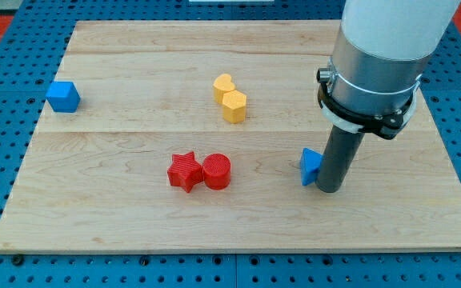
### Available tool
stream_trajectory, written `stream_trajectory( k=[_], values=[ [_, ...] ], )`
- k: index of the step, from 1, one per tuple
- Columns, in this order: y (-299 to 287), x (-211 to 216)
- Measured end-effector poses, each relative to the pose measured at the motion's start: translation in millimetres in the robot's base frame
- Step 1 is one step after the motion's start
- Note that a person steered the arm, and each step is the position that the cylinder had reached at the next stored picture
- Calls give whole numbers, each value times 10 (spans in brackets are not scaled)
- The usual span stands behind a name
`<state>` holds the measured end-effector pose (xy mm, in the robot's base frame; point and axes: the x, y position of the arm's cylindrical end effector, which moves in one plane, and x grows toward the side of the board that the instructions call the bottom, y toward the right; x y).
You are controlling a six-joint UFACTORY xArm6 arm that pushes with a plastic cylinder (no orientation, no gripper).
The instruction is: Move the blue triangle closer to the yellow hexagon
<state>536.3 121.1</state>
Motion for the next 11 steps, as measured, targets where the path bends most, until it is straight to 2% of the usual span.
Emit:
stream_trajectory(
  k=[6, 8, 9, 11],
  values=[
    [299, 0],
    [724, -8],
    [689, -85],
    [-551, -298]
  ],
)
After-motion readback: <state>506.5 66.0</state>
